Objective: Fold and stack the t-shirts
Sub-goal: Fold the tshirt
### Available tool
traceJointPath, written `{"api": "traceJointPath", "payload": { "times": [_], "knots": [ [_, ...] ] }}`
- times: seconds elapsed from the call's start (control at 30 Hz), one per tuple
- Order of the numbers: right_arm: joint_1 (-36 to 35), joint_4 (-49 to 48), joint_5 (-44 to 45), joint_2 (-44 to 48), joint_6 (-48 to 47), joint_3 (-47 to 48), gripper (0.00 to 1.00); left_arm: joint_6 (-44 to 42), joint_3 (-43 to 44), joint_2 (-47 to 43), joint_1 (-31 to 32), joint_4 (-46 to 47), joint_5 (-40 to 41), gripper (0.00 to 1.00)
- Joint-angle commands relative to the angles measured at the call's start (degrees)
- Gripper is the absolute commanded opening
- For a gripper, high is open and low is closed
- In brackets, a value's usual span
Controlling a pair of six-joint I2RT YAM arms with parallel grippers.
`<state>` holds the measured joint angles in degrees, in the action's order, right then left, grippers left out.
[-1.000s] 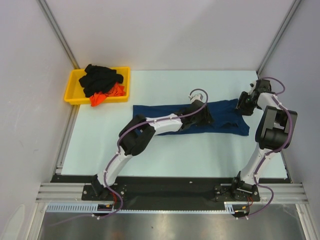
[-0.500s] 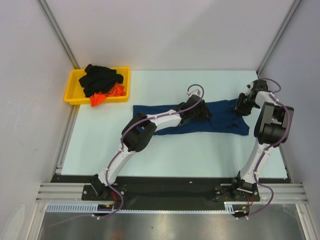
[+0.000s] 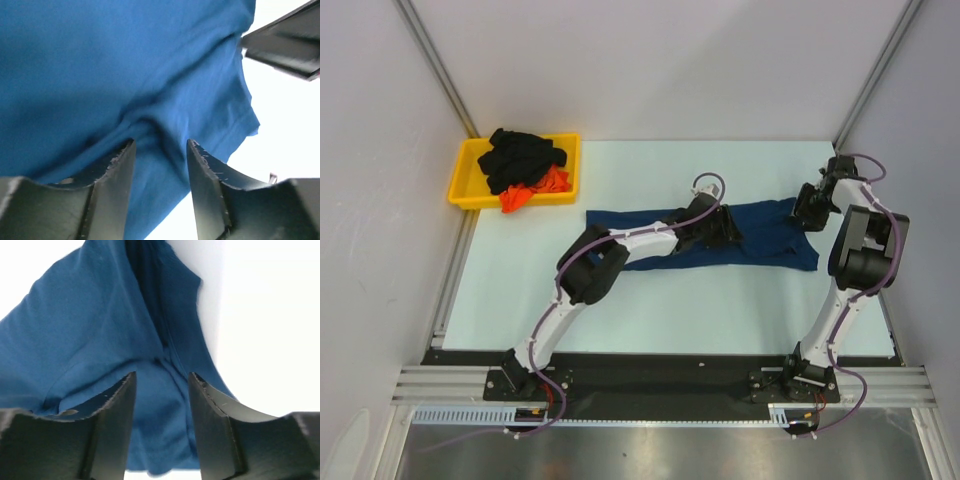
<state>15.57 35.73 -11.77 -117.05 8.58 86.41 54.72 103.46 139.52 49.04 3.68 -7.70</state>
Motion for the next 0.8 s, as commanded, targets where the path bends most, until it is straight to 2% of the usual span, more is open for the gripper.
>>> {"api": "traceJointPath", "payload": {
  "times": [0.0, 0.13, 0.2, 0.33, 0.43, 0.47, 0.53, 0.57, 0.67, 0.77],
  "knots": [
    [0.5, 3.2, 3.9, 7.4, 5.7, 0.4, 0.53, -3.2, -5.5, -8.8, -0.3, -3.2, -0.3, 0.54],
    [-0.5, 4.2, 6.1, 12.0, 7.9, -2.6, 0.59, -6.6, -9.2, -13.5, -0.4, -3.3, -1.5, 0.64],
    [-0.7, 4.3, 5.4, 13.3, 8.7, -3.9, 0.61, -8.0, -6.4, -14.2, -0.7, -7.0, -2.5, 0.64],
    [-1.0, 2.9, -2.9, 15.8, 11.5, -7.5, 0.59, -13.8, -5.5, -18.5, -1.3, -13.8, -3.3, 0.61],
    [-0.6, -2.7, -10.4, 18.3, 16.3, -14.0, 0.44, -16.3, -9.8, -24.2, -3.9, -15.0, -6.6, 0.57],
    [-0.1, -4.3, -12.4, 18.4, 17.7, -15.8, 0.29, -17.1, -12.2, -26.6, -6.0, -15.7, -8.7, 0.56],
    [2.0, -8.8, -15.8, 17.7, 19.6, -20.0, 0.20, -19.9, -15.0, -29.7, -8.2, -18.2, -10.5, 0.52],
    [2.5, -9.3, -15.7, 17.1, 19.5, -20.4, 0.12, -21.0, -18.7, -31.4, -9.2, -18.6, -10.8, 0.52],
    [3.8, -10.1, -17.0, 14.1, 18.0, -22.5, 0.00, -24.7, -26.9, -40.0, -14.6, -20.8, -11.5, 0.53],
    [3.9, -11.9, -15.2, 13.7, 17.2, -25.4, 0.00, -26.4, -34.3, -46.6, -20.1, -23.6, -12.5, 0.56]
  ]
}}
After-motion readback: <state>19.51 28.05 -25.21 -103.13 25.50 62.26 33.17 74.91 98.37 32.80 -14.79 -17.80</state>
